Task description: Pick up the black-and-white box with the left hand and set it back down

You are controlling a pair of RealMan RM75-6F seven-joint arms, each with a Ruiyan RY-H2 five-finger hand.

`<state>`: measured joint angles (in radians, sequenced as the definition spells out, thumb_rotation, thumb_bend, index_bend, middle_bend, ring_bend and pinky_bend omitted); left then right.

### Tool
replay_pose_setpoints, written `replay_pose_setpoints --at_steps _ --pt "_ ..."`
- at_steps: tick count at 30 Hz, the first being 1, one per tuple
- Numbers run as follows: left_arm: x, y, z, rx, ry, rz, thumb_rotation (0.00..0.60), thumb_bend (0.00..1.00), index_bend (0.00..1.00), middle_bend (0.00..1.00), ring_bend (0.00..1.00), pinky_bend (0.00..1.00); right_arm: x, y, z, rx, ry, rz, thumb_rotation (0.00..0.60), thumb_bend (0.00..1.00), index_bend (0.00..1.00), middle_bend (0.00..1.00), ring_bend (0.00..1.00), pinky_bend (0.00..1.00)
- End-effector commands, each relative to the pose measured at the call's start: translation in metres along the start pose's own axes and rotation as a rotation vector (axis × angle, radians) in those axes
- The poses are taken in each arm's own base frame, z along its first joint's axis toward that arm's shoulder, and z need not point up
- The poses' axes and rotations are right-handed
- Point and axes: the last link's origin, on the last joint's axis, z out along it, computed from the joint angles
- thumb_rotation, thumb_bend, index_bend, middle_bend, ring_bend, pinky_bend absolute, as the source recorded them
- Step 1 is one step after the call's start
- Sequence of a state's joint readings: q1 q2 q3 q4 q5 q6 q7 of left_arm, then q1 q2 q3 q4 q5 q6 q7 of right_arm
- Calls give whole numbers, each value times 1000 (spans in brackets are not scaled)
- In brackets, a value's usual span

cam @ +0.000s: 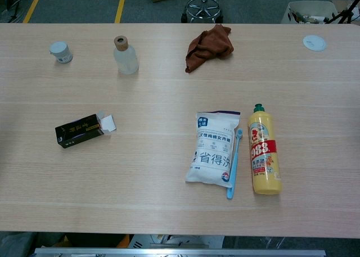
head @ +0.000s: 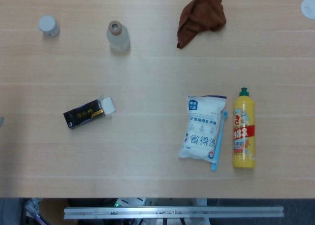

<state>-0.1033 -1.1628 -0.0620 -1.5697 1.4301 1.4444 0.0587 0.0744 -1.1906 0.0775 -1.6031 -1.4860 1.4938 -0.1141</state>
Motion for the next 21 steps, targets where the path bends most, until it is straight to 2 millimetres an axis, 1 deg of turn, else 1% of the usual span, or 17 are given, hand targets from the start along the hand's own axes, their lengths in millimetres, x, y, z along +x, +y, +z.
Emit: replay_pose_setpoints --at_steps 1,3,8,15,21 --pt "1 -1 -5 6 4 1 600 142 457 356 431 556 -3 -1 2 6 -8 9 600 209 472 349 336 493" --pt "3 -2 -7 17 12 0 600 142 449 355 432 556 -4 -1 4 11 -14 12 600 209 472 349 336 493" --pt "4 -3 -8 25 18 -6 600 143 387 355 432 558 -6 -1 6 18 -19 22 600 209 471 349 336 493" --pt "1 1 -3 17 -3 -4 600 142 385 355 432 558 -4 -1 12 17 -19 49 600 209 472 349 336 493" --pt "-3 5 -2 -7 -34 6 600 143 385 355 432 550 3 -5 14 32 1 73 600 209 472 349 336 493"
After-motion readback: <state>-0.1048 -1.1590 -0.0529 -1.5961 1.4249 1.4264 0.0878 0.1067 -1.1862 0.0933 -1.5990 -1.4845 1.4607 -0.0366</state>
